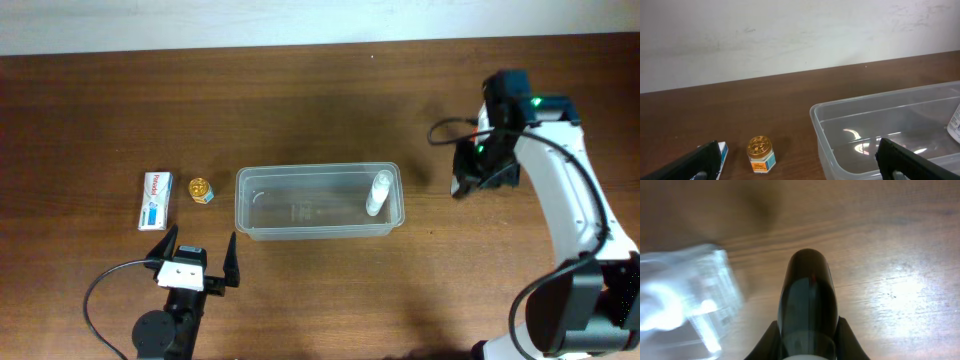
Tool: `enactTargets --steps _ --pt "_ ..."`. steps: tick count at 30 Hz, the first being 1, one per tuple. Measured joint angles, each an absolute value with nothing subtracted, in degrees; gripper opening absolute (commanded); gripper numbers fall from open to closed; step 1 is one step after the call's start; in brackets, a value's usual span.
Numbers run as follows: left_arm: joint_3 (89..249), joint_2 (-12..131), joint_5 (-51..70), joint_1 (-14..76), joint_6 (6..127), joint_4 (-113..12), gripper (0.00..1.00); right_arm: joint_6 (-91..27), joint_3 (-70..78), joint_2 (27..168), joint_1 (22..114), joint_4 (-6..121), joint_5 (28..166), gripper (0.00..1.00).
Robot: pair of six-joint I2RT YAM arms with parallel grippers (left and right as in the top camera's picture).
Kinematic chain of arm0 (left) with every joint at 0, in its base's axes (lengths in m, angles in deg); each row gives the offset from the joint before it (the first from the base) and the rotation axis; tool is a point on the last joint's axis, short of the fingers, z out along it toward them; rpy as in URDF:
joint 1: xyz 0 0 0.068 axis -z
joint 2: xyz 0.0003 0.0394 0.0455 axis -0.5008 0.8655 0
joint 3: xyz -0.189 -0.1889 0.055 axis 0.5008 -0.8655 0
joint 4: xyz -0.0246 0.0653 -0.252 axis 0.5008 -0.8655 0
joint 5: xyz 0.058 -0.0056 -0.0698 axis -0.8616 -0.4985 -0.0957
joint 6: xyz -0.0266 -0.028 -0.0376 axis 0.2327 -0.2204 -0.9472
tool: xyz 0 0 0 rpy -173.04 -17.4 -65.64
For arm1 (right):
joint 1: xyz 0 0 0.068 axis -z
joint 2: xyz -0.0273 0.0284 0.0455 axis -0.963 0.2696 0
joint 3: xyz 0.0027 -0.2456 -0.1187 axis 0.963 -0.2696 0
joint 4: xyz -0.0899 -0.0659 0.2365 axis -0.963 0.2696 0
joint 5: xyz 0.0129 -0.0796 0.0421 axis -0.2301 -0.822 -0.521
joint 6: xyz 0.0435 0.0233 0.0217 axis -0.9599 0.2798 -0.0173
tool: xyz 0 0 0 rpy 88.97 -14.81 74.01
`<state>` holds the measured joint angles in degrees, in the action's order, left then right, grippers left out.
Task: Pack container
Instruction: 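Carry the brown bottle with the right gripper over the container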
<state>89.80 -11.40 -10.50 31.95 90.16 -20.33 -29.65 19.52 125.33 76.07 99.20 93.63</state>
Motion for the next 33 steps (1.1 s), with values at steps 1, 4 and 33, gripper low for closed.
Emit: enactTargets --steps 1,4,33 --pt "89.80 -11.40 -10.50 31.95 90.16 -20.33 0.99 -29.63 21.90 125.33 76.01 100.27 94.68 0.14" --pt "89.80 -11.40 -10.48 31.95 90.16 -20.33 0.99 -28.75 29.05 125.18 75.11 102.82 97.61 0.15" --pt "89.80 -11.40 -10.48 31.95 90.16 -20.30 0.99 -39.88 40.46 128.74 37.32 102.39 82.95 0.15"
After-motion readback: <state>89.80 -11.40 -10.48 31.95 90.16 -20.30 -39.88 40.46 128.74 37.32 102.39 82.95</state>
